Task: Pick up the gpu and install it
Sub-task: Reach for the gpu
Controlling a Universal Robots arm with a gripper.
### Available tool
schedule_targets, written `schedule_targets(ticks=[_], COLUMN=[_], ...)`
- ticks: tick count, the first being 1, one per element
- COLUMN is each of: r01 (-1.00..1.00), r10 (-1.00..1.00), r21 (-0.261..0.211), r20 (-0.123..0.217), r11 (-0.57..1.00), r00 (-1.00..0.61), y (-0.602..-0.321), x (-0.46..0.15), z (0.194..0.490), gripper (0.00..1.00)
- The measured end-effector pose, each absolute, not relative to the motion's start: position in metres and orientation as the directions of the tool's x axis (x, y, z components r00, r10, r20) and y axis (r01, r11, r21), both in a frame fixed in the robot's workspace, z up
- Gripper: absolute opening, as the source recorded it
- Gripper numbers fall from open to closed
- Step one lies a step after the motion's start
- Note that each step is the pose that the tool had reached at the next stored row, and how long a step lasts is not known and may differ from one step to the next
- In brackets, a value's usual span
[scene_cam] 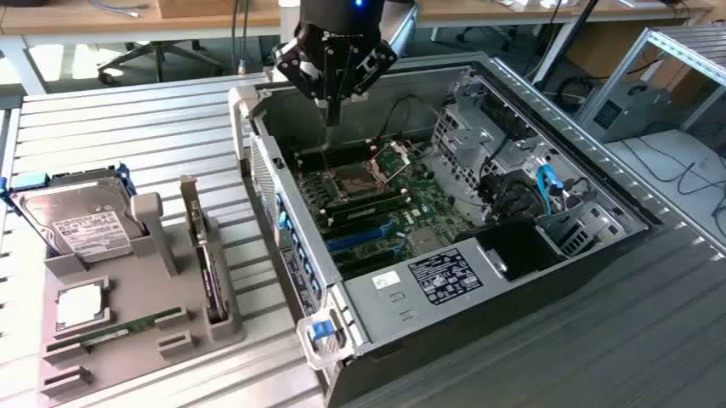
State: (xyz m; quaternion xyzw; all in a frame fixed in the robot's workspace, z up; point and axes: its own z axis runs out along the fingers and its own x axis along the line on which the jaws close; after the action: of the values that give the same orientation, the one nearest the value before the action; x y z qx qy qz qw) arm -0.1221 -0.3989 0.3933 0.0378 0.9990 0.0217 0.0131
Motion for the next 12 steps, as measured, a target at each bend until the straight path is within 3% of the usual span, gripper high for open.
schedule_targets(ticks=[12], r01=[0.075], r10=[0.076], r21=[0.044], r20=[-0.024], r11=[0.996], r00=[-0.997], y=[-0.399], x=[-0.1294], z=[0.3933], gripper=[0.11])
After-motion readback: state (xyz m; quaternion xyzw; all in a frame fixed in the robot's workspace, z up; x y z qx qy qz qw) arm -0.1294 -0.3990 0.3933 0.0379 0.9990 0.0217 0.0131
